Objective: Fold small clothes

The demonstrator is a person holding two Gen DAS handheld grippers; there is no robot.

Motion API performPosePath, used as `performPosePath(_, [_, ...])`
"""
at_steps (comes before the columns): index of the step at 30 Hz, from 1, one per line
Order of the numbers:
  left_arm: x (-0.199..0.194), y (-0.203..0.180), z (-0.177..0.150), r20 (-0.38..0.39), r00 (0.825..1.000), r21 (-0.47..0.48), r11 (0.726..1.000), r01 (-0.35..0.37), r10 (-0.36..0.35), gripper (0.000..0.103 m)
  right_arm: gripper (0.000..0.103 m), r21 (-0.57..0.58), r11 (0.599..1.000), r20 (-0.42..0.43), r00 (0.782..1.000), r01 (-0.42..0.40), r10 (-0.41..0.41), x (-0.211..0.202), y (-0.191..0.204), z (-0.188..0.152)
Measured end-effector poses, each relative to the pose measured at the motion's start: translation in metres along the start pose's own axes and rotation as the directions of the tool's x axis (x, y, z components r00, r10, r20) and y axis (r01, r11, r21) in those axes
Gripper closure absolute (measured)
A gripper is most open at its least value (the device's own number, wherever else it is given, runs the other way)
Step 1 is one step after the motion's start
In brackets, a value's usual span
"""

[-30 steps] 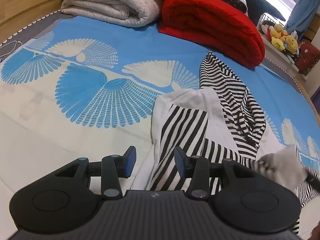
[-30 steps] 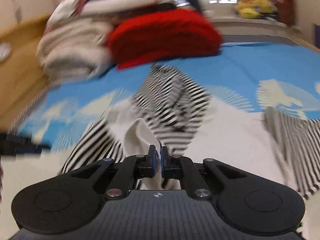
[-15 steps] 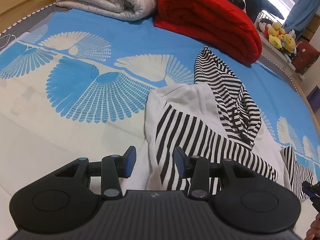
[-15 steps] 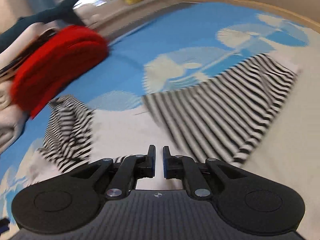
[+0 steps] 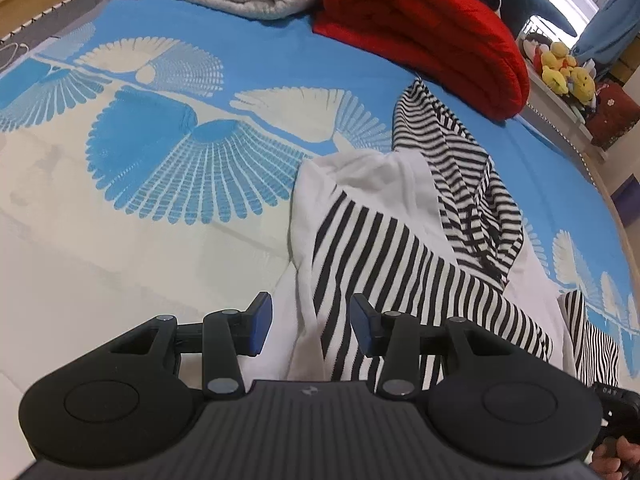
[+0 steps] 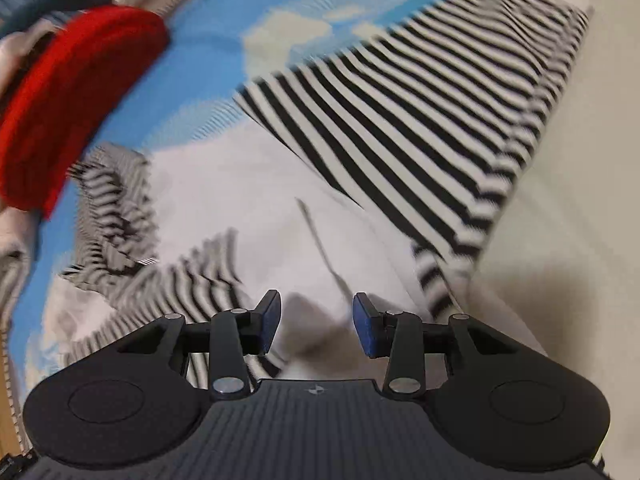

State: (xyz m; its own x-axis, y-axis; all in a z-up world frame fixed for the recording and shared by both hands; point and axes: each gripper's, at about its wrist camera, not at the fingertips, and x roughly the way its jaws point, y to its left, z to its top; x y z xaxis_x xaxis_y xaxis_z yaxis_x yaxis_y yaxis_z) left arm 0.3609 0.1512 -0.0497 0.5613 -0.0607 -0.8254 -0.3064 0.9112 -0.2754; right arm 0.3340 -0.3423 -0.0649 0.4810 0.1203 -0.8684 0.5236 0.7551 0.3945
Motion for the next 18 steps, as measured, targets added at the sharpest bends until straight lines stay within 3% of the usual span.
performPosePath(2, [0.003, -0.003, -0.004, -0.016, 1.000, 0.015, 1.000, 0.010, -0.010, 0.055, 0.067, 0.013, 1.000, 0.008, 1.000, 0.013, -0.013, 0.000, -0.001, 0.000])
performPosePath(3, [0.005, -0.007, -0.006, -0.028, 0.999, 0.030, 0.999, 0.018, -0.017, 0.056, 0.087, 0.006, 1.000, 0.020, 1.000, 0.019, -0.019, 0.000, 0.001, 0.001])
performPosePath(4, [0.007, -0.010, -0.008, -0.037, 0.999, 0.046, 0.999, 0.025, -0.024, 0.056, 0.099, -0.004, 1.000, 0.035, 0.999, 0.013, -0.013, -0.001, 0.002, 0.002])
performPosePath(7, [0.011, -0.021, -0.016, -0.063, 0.997, 0.090, 0.994, 0.059, -0.054, 0.056, 0.100, -0.018, 0.999, 0.127, 0.991, -0.050, 0.052, -0.013, -0.001, 0.007])
performPosePath(10, [0.018, -0.025, -0.023, -0.114, 0.985, 0.094, 0.985, 0.143, -0.132, 0.056, 0.100, -0.096, 0.988, 0.255, 0.956, -0.121, 0.142, -0.036, 0.010, 0.009])
performPosePath(11, [0.023, -0.025, -0.027, -0.139, 0.982, 0.104, 0.984, 0.143, -0.129, 0.056, 0.100, -0.112, 0.986, 0.275, 0.950, -0.120, 0.147, -0.039, 0.012, 0.009])
performPosePath(13, [0.035, -0.025, -0.036, -0.197, 0.979, 0.158, 0.984, 0.087, -0.055, 0.059, 0.099, -0.107, 0.992, 0.233, 0.969, -0.062, 0.086, -0.030, 0.012, 0.010])
performPosePath(14, [0.040, -0.025, -0.040, -0.215, 0.977, 0.188, 0.981, 0.055, -0.013, 0.059, 0.099, -0.093, 0.996, 0.172, 0.985, 0.001, 0.015, -0.019, 0.008, 0.011])
performPosePath(16, [0.042, -0.026, -0.044, -0.211, 0.977, 0.229, 0.973, 0.030, 0.020, 0.059, 0.095, -0.057, 0.987, 0.103, 0.984, 0.148, -0.142, -0.003, -0.002, 0.008])
performPosePath(18, [0.036, -0.031, -0.043, -0.185, 0.983, 0.249, 0.968, 0.030, 0.017, 0.059, 0.095, -0.027, 0.991, 0.128, 0.983, 0.133, -0.129, -0.007, -0.007, 0.008])
